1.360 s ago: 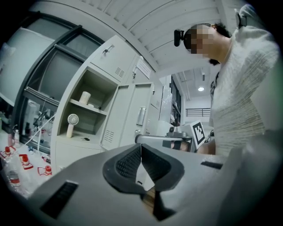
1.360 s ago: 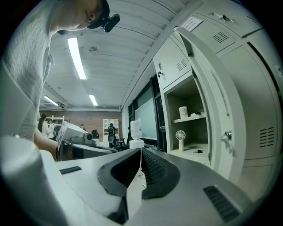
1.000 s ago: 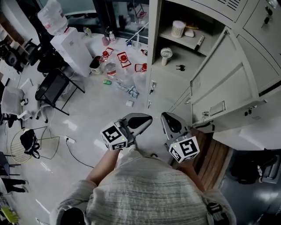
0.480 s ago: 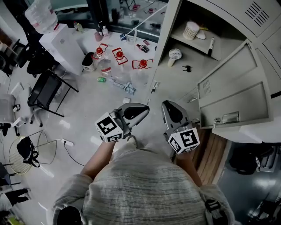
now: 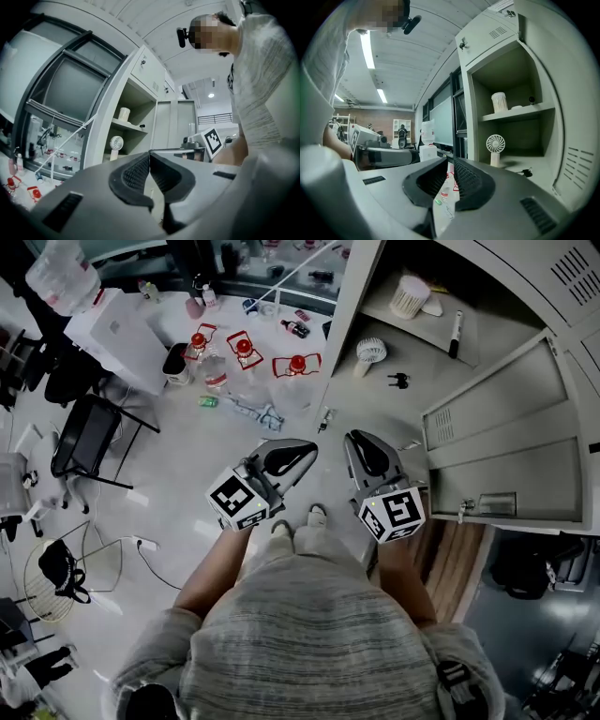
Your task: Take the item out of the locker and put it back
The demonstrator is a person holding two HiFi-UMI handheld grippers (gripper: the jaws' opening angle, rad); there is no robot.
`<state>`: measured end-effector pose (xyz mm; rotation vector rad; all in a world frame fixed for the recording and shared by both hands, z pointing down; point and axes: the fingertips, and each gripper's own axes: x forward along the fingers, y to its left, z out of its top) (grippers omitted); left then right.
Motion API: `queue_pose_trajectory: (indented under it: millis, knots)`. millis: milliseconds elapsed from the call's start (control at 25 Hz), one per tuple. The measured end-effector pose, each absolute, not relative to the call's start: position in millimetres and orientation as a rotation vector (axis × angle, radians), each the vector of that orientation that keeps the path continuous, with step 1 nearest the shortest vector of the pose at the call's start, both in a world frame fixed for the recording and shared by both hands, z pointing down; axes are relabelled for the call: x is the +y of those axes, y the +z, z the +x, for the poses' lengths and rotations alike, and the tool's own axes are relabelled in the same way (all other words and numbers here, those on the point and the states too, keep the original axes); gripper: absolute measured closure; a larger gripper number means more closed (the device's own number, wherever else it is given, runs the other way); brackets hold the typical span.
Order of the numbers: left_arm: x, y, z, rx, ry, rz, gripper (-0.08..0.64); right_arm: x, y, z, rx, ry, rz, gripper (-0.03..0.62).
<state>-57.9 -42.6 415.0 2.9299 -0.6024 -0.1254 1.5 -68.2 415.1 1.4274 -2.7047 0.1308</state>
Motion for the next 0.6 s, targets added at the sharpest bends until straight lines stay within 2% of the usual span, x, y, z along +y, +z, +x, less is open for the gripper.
queue_pose_trajectory:
  millis: [40,160,600]
  knots:
    - [-50,415,-55,-0.629,-0.128,2.93,0.551,-76,416,5,-2.709,0.128,1.427,0.553]
    - [-71,417,-49,-0.687,-0.129,2.923,0.551,-99,420,13,-2.711,0.135,1.438,0.47]
    - [-106,435,-24,-0.727,-0.043,2.897,0.551,-177,449,46,-2.561,0.167,1.583,0.404]
